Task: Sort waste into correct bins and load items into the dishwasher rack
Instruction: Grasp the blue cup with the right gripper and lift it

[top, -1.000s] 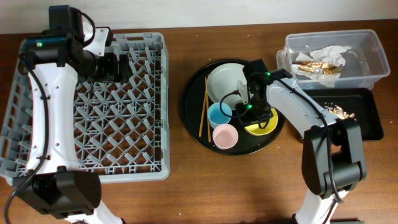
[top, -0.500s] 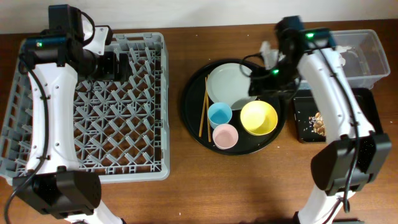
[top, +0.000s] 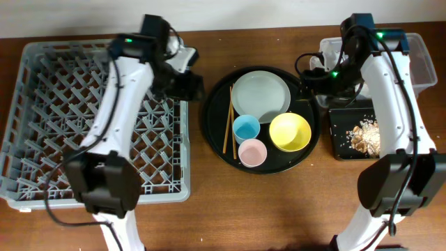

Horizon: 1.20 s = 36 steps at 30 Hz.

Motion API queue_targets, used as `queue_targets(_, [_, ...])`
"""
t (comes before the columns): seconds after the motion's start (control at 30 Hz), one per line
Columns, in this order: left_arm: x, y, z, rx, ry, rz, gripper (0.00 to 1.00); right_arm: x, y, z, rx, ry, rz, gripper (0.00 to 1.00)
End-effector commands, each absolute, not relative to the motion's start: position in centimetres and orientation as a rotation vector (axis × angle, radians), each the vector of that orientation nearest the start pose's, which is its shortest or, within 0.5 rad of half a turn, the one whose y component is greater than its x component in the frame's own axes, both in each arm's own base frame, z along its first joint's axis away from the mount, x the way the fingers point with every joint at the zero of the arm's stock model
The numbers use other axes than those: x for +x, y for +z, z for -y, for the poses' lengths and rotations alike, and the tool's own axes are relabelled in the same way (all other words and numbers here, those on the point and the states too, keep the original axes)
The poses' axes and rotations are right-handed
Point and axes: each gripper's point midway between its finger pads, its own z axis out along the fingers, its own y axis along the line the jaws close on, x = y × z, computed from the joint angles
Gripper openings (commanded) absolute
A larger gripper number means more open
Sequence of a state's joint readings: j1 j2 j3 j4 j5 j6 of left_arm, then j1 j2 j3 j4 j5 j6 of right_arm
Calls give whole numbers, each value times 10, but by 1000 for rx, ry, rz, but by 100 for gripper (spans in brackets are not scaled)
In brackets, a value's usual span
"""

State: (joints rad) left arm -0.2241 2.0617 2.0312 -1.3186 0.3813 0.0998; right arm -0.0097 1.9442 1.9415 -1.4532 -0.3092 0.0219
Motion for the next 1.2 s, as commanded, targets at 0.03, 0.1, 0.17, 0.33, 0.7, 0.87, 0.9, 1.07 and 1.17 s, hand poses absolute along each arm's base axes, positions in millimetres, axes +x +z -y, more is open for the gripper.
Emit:
queue_targets(0.03, [424,176,165,488,-575,-2821,78,393,184,-95,-84,468,-2959,72])
queue_targets(0.1, [427,176,163,467,-572,-2821,78,393,169,-110,-92,390,-2968,70])
queue_targets(0.17, [428,176,161,462,-565,-2819,78,392,159,-125,-115,368,-2969,66])
queue_targets(0.33, [434,177,157,412,-563,-2809,79,387,118,-157,-155,282,-2966,54])
queue_targets(0.7, [437,177,150,375,-560,-2813,79,377,65,-163,-147,262,-2968,12])
queue_targets(0.87, [437,177,150,376,-561,-2812,79,388,82,-166,-142,288,-2927,4])
queue_targets(0.9, [437,177,150,376,-564,-2812,79,393,94,-166,-135,299,-2909,4])
queue_targets(1.07, [433,200,169,417,-890,-2714,80,411,186,-174,-151,619,-2744,4])
queue_targets(1.17, [429,246,174,460,-1352,-2460,84,414,245,-187,-221,1040,-2546,4])
